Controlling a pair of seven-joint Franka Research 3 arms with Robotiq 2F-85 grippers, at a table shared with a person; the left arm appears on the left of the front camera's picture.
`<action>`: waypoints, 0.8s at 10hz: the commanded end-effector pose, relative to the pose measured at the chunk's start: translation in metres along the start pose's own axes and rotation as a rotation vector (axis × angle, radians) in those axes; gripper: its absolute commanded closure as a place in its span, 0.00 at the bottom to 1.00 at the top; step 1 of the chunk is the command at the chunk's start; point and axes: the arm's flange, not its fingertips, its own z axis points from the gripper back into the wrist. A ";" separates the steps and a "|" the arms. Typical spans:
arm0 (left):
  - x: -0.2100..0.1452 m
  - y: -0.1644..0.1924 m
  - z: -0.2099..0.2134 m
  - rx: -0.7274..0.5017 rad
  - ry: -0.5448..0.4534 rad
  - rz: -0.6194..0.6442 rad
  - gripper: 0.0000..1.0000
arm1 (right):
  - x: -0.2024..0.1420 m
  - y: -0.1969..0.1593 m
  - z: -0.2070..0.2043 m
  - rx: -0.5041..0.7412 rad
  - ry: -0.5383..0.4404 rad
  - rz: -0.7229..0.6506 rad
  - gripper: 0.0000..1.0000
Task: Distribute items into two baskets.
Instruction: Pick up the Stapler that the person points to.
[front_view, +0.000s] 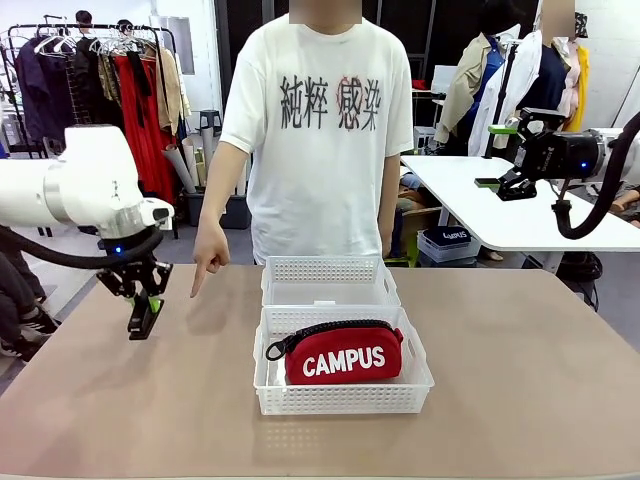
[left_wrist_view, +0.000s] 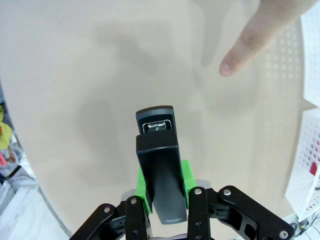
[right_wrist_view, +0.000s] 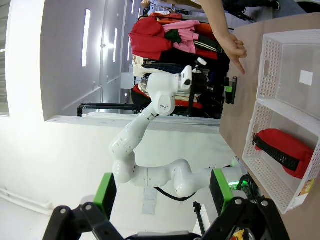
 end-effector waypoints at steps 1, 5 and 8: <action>-0.002 0.001 0.040 -0.028 0.011 0.031 1.00 | 0.000 0.002 0.000 -0.003 0.001 0.005 0.00; 0.001 -0.006 0.137 -0.068 -0.010 0.073 1.00 | 0.000 0.002 0.000 -0.003 0.001 0.005 0.00; 0.001 -0.019 0.183 -0.041 -0.057 0.065 1.00 | 0.000 0.002 0.000 -0.003 0.001 0.005 0.00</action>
